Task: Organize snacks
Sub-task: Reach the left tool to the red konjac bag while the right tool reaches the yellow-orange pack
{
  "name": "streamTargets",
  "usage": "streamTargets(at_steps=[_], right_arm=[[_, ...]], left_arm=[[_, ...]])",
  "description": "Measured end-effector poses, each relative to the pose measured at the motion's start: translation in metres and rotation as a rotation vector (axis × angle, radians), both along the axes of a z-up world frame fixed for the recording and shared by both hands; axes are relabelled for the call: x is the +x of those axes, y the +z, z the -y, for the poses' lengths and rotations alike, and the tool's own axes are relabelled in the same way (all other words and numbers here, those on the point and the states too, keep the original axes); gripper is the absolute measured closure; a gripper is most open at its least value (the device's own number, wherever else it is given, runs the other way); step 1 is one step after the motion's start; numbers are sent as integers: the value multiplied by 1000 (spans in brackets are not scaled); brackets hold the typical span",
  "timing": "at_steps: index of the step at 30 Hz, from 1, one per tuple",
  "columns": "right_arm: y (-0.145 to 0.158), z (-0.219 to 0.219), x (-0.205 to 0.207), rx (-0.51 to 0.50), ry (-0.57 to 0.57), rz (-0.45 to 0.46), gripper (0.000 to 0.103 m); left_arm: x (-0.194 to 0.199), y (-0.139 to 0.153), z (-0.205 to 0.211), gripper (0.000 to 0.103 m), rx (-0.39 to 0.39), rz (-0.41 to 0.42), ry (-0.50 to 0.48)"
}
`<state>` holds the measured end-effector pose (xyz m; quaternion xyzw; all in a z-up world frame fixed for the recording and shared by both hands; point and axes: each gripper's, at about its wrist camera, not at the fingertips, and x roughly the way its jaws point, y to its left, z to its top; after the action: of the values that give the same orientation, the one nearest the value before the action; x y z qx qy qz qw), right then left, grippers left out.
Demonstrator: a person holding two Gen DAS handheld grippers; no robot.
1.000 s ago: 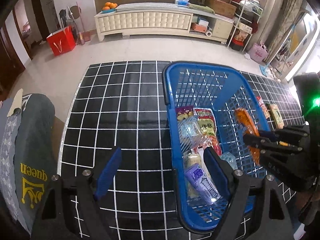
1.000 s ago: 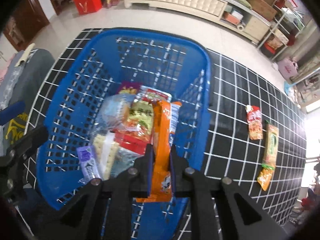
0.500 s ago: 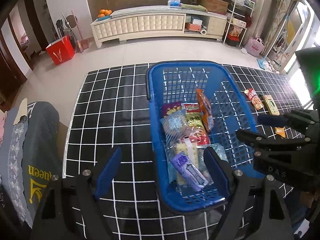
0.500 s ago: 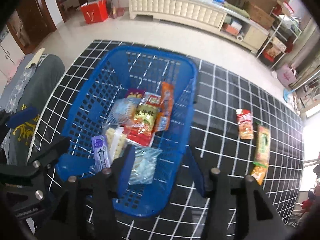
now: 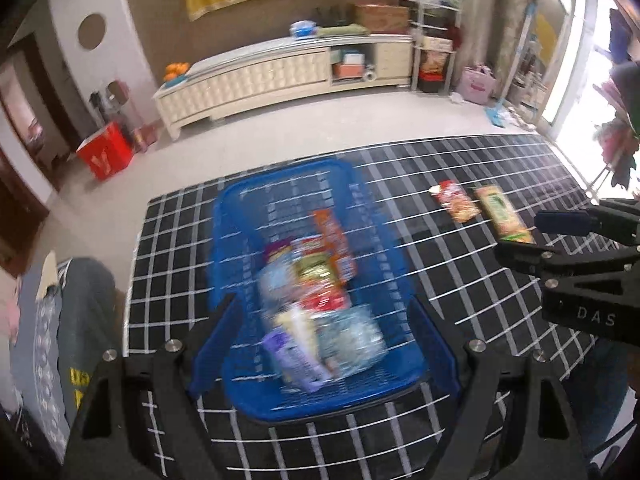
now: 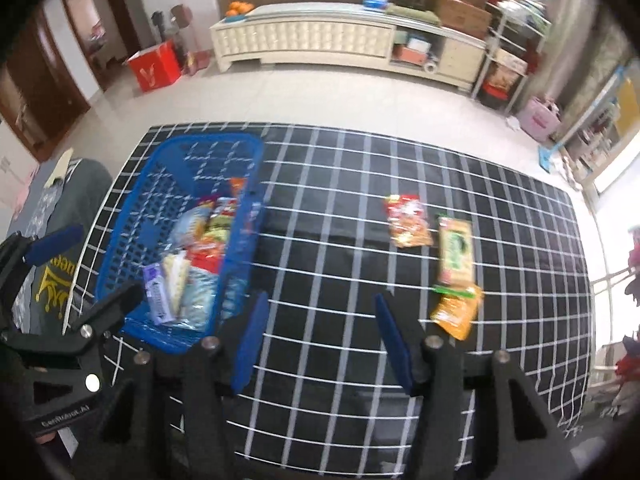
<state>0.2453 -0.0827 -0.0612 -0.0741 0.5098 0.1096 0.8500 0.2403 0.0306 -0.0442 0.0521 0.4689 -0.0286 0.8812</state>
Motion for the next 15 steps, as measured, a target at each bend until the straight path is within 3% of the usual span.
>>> streamTargets(at_steps=[6, 15], right_arm=[[4, 58, 0, 26, -80, 1, 42], [-12, 133, 19, 67, -179, -33, 42]], left_arm=[[15, 2, 56, 21, -39, -17, -84], [47, -14, 128, 21, -40, -74, -135]])
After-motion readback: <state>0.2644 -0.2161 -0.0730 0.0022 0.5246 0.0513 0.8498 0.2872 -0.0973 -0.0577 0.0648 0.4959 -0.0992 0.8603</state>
